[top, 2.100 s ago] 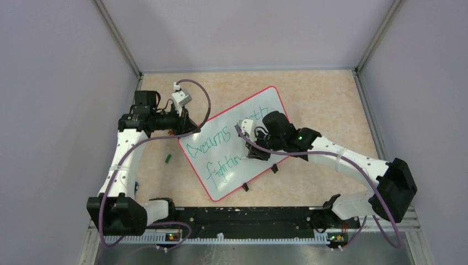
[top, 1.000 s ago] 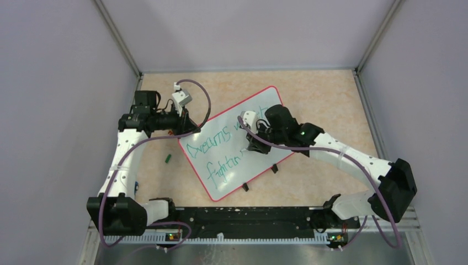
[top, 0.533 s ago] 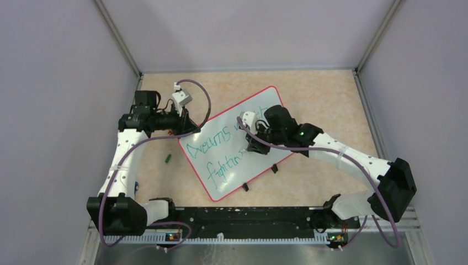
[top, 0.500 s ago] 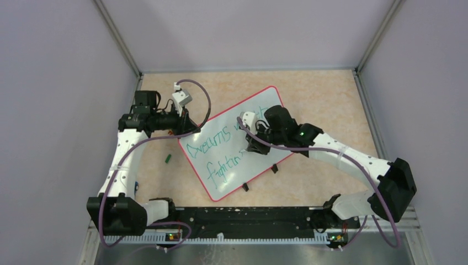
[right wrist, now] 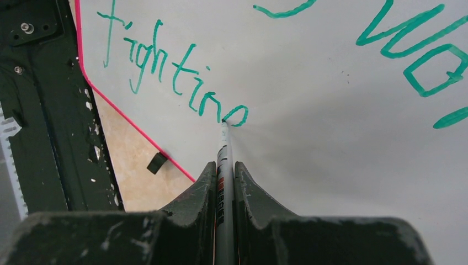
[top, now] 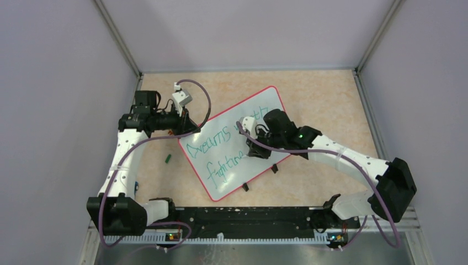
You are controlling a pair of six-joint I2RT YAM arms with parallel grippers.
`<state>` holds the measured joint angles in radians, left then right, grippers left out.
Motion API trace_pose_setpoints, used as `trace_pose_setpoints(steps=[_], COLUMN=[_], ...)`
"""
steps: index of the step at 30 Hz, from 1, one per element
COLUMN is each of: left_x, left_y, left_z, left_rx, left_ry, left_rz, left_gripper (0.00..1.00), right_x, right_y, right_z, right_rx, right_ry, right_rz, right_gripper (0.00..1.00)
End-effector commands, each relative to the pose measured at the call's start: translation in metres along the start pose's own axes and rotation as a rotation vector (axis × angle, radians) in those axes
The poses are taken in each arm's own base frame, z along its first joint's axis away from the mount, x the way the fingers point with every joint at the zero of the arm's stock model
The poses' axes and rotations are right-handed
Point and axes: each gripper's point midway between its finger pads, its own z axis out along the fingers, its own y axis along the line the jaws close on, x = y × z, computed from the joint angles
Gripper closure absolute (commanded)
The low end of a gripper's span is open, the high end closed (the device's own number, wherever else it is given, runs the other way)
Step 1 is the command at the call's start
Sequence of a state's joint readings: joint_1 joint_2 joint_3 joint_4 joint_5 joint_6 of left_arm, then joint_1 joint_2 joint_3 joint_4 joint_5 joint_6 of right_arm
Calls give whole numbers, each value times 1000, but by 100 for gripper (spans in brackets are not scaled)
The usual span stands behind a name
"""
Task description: Write a sentence on the whiteboard
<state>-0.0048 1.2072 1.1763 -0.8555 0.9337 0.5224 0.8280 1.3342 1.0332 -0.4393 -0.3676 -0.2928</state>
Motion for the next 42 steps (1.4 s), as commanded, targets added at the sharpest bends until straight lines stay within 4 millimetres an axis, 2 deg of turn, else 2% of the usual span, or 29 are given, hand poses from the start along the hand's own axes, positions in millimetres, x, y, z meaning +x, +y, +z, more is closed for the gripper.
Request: trace_pose_setpoints(steps=[1, 7, 18, 42], left_x=[-4, -5, -4, -4], left_y=[-4, -4, -4, -4], left_z=[3, 3, 3, 3], left_rx=[22, 20, 19, 17], left_ry=[4, 3, 3, 5], left_rz=[32, 36, 36, 37], left_gripper=[100, 100, 100, 100], right_x=[-11, -30, -43, -4], right_y=[-17, -30, -36, -23], right_z=[-10, -17, -19, -12], right_rx=[84, 124, 140, 102], right_ry=[-30, -66, -84, -21], right_rz=[-31, -39, -51, -22], right_gripper=[100, 100, 100, 100])
